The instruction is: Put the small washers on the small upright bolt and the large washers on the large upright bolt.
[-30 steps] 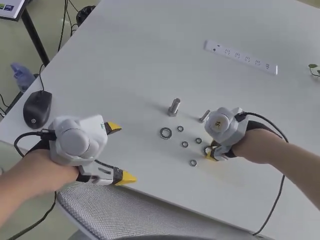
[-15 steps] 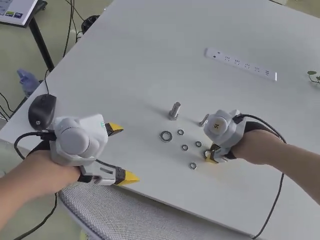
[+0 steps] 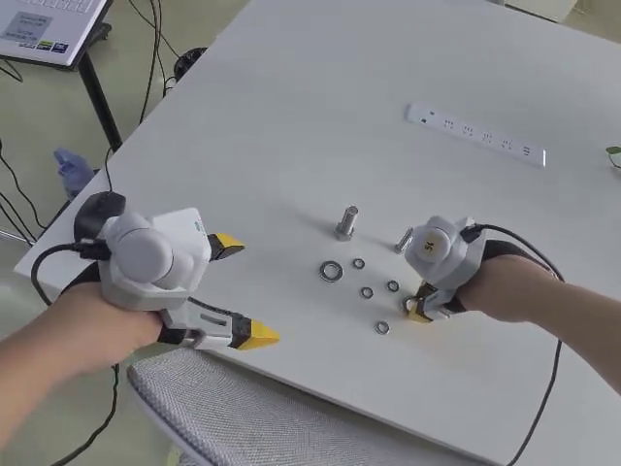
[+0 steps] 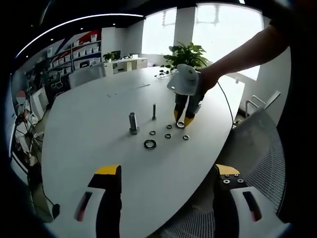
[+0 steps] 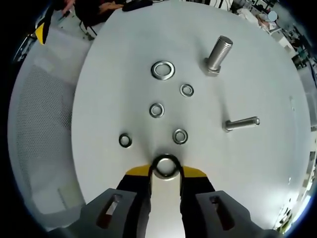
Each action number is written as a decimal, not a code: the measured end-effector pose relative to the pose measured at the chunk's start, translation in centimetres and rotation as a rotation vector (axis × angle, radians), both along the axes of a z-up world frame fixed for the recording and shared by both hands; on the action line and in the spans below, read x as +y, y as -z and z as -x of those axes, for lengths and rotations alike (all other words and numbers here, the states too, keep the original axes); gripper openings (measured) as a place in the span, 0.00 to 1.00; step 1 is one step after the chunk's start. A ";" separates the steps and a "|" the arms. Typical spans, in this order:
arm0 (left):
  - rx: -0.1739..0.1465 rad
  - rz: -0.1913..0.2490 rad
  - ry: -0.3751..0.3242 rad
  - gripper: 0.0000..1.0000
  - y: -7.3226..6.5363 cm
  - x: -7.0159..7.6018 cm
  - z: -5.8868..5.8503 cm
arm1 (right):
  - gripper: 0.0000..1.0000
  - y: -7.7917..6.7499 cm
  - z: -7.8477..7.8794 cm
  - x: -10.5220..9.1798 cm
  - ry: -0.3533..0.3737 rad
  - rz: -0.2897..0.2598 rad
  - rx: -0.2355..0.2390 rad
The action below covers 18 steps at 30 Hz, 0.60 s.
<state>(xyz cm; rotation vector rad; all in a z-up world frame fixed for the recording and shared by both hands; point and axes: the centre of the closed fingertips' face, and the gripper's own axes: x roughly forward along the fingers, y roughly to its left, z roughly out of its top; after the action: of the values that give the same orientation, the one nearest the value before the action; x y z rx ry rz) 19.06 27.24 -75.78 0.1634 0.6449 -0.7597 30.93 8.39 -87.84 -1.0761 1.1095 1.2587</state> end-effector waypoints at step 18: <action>0.003 -0.014 -0.017 0.75 0.0 -0.4 0.4 | 0.21 -1.7 0.3 -0.4 0.036 -0.034 0.044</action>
<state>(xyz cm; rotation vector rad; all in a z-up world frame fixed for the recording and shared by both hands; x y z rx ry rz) 18.62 26.85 -75.80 0.1691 0.6541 -0.7392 30.68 8.03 -86.10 -1.0033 1.1321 1.2731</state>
